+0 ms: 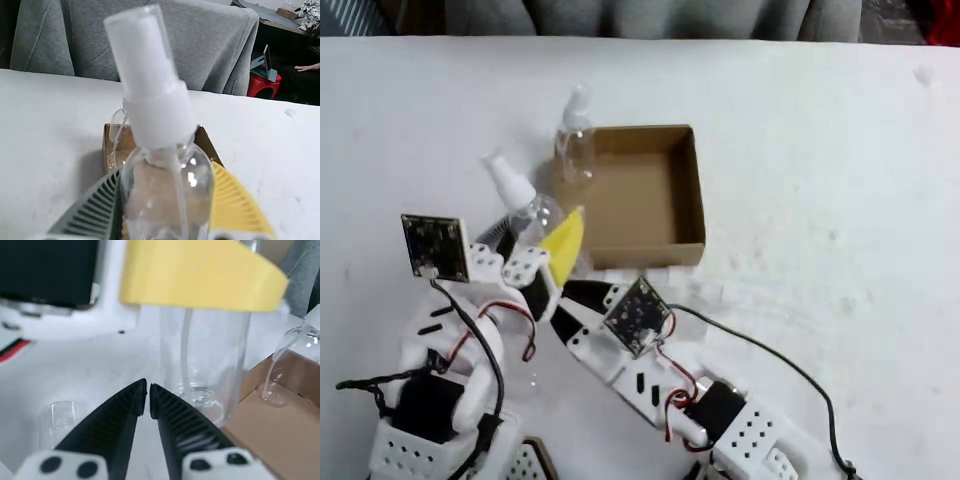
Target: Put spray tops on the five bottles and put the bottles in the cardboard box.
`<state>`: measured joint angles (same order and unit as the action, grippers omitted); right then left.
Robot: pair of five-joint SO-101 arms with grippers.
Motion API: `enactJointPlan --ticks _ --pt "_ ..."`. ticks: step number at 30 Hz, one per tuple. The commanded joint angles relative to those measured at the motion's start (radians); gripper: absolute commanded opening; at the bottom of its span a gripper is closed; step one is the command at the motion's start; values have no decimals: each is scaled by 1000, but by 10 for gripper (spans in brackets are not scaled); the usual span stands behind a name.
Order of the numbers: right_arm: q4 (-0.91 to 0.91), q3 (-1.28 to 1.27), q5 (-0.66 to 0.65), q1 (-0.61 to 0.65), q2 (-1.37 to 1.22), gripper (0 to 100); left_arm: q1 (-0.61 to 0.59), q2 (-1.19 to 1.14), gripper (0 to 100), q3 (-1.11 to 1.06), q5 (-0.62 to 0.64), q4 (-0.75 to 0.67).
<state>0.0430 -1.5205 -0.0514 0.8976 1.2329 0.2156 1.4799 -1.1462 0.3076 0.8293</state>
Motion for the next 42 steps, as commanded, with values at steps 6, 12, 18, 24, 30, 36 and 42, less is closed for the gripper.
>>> enactJointPlan --ticks 6,12,18,24,30,36,42 --pt "148 26 -3 -111 7 16 31 8 20 -107 -83 -247" --pt "357 130 -6 -326 7 16 -16 7 20 -219 -169 -462" --pt "524 164 -6 -524 7 16 -27 4 20 -288 -236 -629" --pt "684 152 -8 -687 7 16 -31 4 20 -296 -253 -680" --pt "704 101 -133 -780 7 16 -31 2 20 -282 -253 -730" --pt "657 48 -130 -788 7 16 -27 -182 20 -109 -252 -669" --pt "657 38 -132 -788 7 16 -35 -453 20 -44 -255 -763"
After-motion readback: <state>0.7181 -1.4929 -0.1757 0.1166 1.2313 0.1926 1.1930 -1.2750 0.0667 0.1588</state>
